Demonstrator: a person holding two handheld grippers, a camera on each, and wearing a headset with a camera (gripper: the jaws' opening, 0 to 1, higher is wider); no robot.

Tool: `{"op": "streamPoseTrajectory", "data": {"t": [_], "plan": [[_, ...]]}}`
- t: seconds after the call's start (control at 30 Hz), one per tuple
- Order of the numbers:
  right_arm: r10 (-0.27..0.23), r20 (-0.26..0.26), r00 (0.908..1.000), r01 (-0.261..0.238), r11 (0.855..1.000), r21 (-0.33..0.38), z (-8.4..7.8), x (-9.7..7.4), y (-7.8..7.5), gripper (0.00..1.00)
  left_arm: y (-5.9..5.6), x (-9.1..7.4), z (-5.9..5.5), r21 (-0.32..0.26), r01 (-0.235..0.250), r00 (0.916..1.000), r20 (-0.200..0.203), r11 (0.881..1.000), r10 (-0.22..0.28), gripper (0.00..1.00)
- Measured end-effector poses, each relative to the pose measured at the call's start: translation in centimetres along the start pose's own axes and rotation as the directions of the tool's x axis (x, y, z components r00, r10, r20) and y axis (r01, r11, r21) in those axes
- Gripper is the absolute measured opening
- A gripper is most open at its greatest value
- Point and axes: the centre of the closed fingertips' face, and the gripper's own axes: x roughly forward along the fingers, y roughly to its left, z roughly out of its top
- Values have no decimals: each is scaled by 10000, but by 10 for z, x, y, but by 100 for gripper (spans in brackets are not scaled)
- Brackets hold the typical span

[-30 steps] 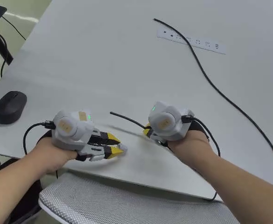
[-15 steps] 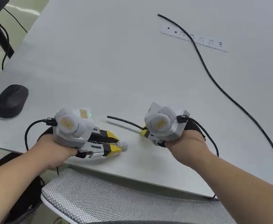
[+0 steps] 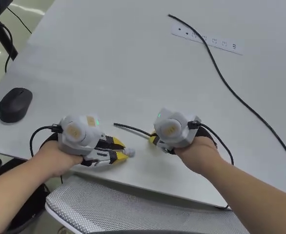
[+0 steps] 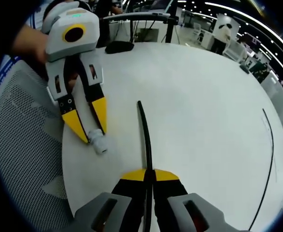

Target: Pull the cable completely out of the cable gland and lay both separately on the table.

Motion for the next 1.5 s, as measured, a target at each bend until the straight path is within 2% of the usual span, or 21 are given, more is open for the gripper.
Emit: {"op": "streamPoseTrajectory", "data": {"t": [0.33, 0.67, 0.9, 1.03, 1.13, 1.23, 1.3, 1.5], "plan": [[124, 23, 9999, -124, 9999, 13, 1, -1, 0, 0, 1, 1, -3, 194, -211, 9992, -320, 9996, 218, 16], [181, -30, 9998, -181, 9998, -88, 0, 1, 0, 1, 0, 1, -3, 134, -260, 9987, -434, 9996, 265, 18], [-71, -14, 10000, 71, 9999, -92, 1, -1, -6, 9, 2, -4, -1, 36, -494, 9980, -389, 9988, 495, 21], [-234, 209, 9995, 232, 9997, 83, 1, -7, -10, 13, 2, -7, 2, -112, -711, 9970, -309, 9974, 707, 24], [-371, 352, 9987, 361, 9989, 301, 1, -15, -14, 18, 2, -10, 9, -416, -852, 9964, -86, 9955, 849, 27], [-374, 835, 9958, 306, 9962, 812, 6, -26, -17, 20, 1, -13, 15, -482, -944, 9955, 21, 9944, 946, 31], [-349, 1167, 9926, 242, 9955, 920, 7, -34, -17, 24, 0, -16, 18, -540, -1059, 9943, 34, 9929, 1062, 35], [-481, 1749, 9834, 278, 9927, 1169, 7, -58, -17, 32, 1, -27, 33, -1043, -1283, 9901, 431, 9862, 1334, 41]]}}
